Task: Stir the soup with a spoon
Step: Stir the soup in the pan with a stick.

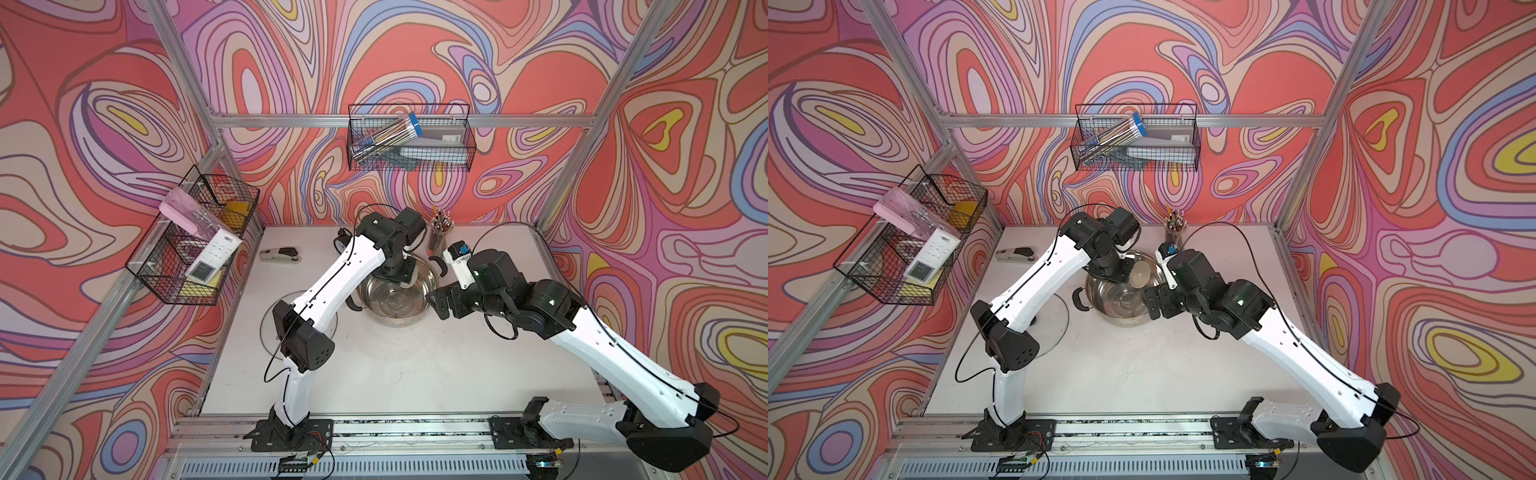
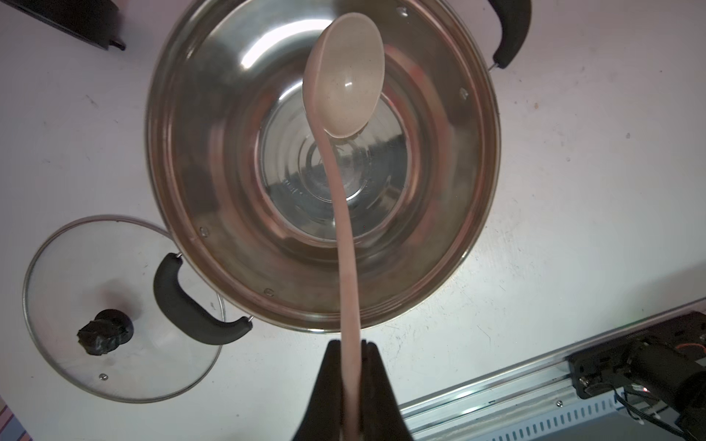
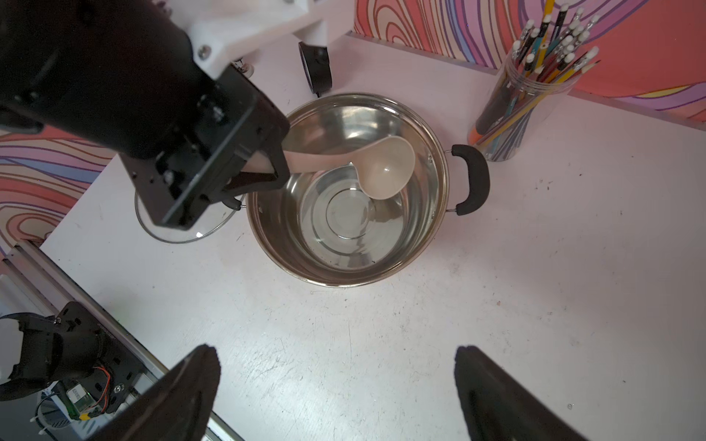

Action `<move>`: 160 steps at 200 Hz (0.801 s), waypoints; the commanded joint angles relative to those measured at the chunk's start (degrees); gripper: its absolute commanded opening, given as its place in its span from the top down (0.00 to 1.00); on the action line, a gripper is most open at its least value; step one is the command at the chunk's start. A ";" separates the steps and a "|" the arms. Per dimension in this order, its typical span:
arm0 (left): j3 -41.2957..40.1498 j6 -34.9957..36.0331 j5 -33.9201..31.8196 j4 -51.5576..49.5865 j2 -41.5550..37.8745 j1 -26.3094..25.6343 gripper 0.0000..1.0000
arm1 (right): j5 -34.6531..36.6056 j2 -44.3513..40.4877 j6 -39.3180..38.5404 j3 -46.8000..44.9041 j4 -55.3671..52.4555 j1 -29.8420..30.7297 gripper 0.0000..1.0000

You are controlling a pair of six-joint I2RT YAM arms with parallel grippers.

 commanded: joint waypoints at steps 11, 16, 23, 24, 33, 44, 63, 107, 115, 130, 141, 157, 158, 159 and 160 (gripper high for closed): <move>-0.97 -0.12 3.29 0.58 -1.36 -2.33 1.00 | 0.83 -0.87 0.53 -0.92 -0.57 0.16 0.02; -1.62 -0.27 3.45 0.51 -1.85 -2.64 1.00 | 0.76 -0.71 0.45 -0.88 -0.46 0.15 0.02; -2.73 -0.44 3.42 0.32 -2.69 -3.05 1.00 | 0.62 -0.57 0.49 -0.83 -0.30 0.15 0.02; -2.88 -0.49 3.42 0.31 -2.85 -3.12 1.00 | 0.55 -0.52 0.38 -0.75 -0.29 0.16 0.02; -4.98 -1.01 3.31 0.46 -4.43 -3.43 1.00 | 0.36 -0.18 0.36 -0.58 -0.19 0.13 0.02; -8.68 -1.59 3.54 0.92 -6.79 -3.63 1.00 | 0.11 0.17 0.20 -0.33 0.07 0.14 0.02; -15.04 -2.66 2.86 1.19 -11.41 -3.59 1.00 | -0.32 0.52 0.02 -0.18 0.51 0.16 0.02; -22.87 -4.11 -1.64 -1.06 -18.94 -3.55 1.00 | -1.51 1.40 -0.26 -0.57 1.64 0.16 0.02; -22.89 -4.37 -2.94 -2.00 -19.26 -3.40 1.00 | -1.74 1.60 -0.30 -0.57 1.89 0.15 0.02; -22.66 -4.56 -4.68 -3.23 -19.22 -2.56 1.00 | -2.12 1.83 -0.26 -0.52 2.22 0.12 0.02; -22.41 -4.41 -5.54 -3.47 -19.03 -1.63 1.00 | -2.29 1.97 -0.25 -0.39 2.43 0.11 0.02; -21.32 -3.94 -6.77 -3.49 -18.27 -0.01 1.00 | -2.28 1.98 -0.43 -0.22 2.38 0.16 0.02; -21.18 -3.87 -6.86 -3.52 -18.20 0.11 1.00 | -2.26 1.98 -0.43 -0.18 2.37 0.16 0.02; -21.11 -3.83 -6.95 -3.58 -18.13 0.21 1.00 | -2.29 1.98 -0.43 -0.15 2.37 0.16 0.02; -21.04 -3.85 -7.09 -3.53 -18.09 0.31 1.00 | -2.26 1.94 -0.43 -0.14 2.36 0.16 0.02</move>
